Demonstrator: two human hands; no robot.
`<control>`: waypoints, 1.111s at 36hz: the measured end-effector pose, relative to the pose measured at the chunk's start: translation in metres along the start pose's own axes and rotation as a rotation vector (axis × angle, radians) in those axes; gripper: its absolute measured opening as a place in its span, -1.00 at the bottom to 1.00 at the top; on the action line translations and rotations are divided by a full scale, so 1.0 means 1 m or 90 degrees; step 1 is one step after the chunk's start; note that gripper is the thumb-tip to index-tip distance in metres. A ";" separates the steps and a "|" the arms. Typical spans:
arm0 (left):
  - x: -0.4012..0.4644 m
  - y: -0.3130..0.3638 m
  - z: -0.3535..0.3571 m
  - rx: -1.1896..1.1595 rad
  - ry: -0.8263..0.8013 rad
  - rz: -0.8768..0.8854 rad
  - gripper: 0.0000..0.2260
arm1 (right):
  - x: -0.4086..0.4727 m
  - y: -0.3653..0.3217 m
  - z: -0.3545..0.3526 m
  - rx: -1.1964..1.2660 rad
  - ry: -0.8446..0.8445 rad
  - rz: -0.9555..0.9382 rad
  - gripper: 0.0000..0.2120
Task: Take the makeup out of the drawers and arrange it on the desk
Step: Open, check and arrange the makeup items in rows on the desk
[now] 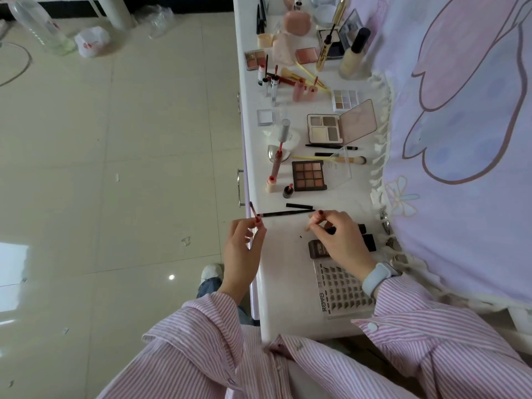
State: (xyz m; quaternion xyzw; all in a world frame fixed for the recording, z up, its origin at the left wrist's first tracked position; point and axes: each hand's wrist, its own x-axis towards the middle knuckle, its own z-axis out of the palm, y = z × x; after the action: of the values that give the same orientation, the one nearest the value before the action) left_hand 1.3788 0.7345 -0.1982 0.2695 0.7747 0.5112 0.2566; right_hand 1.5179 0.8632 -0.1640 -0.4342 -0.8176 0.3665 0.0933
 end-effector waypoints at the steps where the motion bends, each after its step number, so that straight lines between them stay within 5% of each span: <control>1: 0.001 0.000 0.004 0.005 0.008 0.010 -0.92 | 0.002 0.000 0.004 -0.005 0.004 -0.003 -0.81; 20: 0.024 -0.011 0.026 0.248 0.061 0.145 -0.85 | 0.026 -0.014 0.031 -0.076 0.055 -0.085 -0.78; 40: 0.035 -0.010 0.033 0.259 0.055 0.139 -0.84 | 0.033 -0.012 0.032 -0.068 0.041 -0.071 -0.78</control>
State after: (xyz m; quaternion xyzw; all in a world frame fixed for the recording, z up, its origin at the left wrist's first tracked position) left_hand 1.3744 0.7765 -0.2230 0.3756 0.8384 0.3802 0.1066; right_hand 1.4755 0.8679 -0.1839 -0.4040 -0.8554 0.3025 0.1163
